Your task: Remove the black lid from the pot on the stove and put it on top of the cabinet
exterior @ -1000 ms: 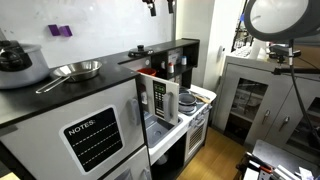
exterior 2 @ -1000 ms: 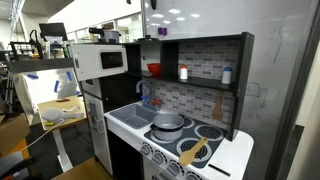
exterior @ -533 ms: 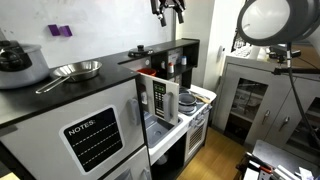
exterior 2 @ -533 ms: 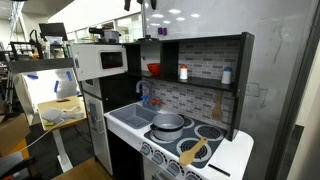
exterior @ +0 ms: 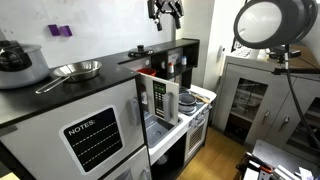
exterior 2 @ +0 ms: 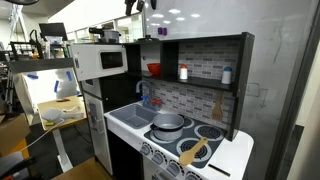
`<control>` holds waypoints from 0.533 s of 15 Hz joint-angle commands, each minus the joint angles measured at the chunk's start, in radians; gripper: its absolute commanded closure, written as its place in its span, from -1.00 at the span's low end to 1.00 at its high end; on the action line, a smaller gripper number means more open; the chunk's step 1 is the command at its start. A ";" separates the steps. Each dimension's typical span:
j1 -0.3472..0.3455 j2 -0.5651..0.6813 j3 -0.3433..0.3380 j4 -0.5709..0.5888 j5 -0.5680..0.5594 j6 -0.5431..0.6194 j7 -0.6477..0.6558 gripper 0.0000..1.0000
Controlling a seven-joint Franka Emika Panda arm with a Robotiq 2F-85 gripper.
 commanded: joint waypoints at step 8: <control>0.000 -0.002 0.000 0.002 -0.001 0.017 -0.002 -1.00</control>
